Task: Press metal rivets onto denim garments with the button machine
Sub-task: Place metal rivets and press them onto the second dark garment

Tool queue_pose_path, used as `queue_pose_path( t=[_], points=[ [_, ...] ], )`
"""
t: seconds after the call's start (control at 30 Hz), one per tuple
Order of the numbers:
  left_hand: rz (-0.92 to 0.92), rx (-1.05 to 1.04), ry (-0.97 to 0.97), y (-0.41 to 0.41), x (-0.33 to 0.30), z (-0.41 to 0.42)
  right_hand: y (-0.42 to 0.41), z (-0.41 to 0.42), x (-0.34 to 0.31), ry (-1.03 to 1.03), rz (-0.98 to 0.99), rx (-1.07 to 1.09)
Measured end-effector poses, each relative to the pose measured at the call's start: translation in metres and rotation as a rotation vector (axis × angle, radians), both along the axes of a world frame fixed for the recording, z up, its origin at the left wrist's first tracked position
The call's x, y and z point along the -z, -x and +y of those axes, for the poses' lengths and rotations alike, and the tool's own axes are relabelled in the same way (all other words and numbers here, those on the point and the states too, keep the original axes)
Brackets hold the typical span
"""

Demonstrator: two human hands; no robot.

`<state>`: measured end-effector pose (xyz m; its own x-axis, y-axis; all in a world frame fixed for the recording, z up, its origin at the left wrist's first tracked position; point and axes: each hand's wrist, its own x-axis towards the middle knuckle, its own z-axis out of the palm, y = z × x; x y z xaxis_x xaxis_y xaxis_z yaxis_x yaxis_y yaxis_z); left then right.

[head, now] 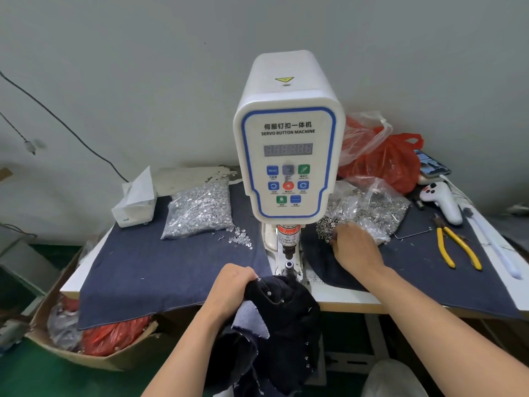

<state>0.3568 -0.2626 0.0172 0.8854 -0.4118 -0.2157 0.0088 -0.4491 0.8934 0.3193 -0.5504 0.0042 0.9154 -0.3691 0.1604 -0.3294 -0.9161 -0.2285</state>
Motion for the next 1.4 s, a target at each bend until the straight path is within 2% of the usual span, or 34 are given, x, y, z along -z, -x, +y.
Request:
queue_pose_path(
  t=[0.07,0.23,0.37,0.5,0.57,0.67,0.77,0.9,1.4],
  points=[
    [0.004,-0.017,0.018,0.002,-0.001,-0.001,-0.002,0.000,0.000,-0.023,0.005,0.010],
    [0.006,-0.042,0.010,0.003,-0.005,-0.004,0.000,0.004,0.000,0.114,0.019,-0.005],
    [0.001,-0.037,0.010,0.004,-0.005,-0.004,-0.002,0.005,-0.008,0.058,0.024,-0.005],
    [-0.003,-0.027,0.026,0.005,-0.003,-0.003,0.002,0.008,-0.018,-0.230,-0.139,0.093],
    [-0.006,-0.026,0.027,0.005,-0.003,-0.003,0.006,0.012,-0.024,-0.493,-0.216,0.149],
    [-0.005,-0.030,0.035,0.007,-0.004,-0.003,0.010,0.020,-0.030,-0.993,-0.234,0.209],
    [-0.031,-0.013,0.022,0.007,-0.004,-0.003,0.016,0.027,-0.034,-1.279,-0.210,0.199],
    [-0.021,-0.021,0.020,0.006,-0.004,-0.003,0.029,0.039,-0.037,-1.421,-0.177,0.177],
    [-0.002,-0.005,0.030,0.005,0.001,-0.001,0.045,0.065,-0.040,-1.574,-0.087,0.166]
  ],
)
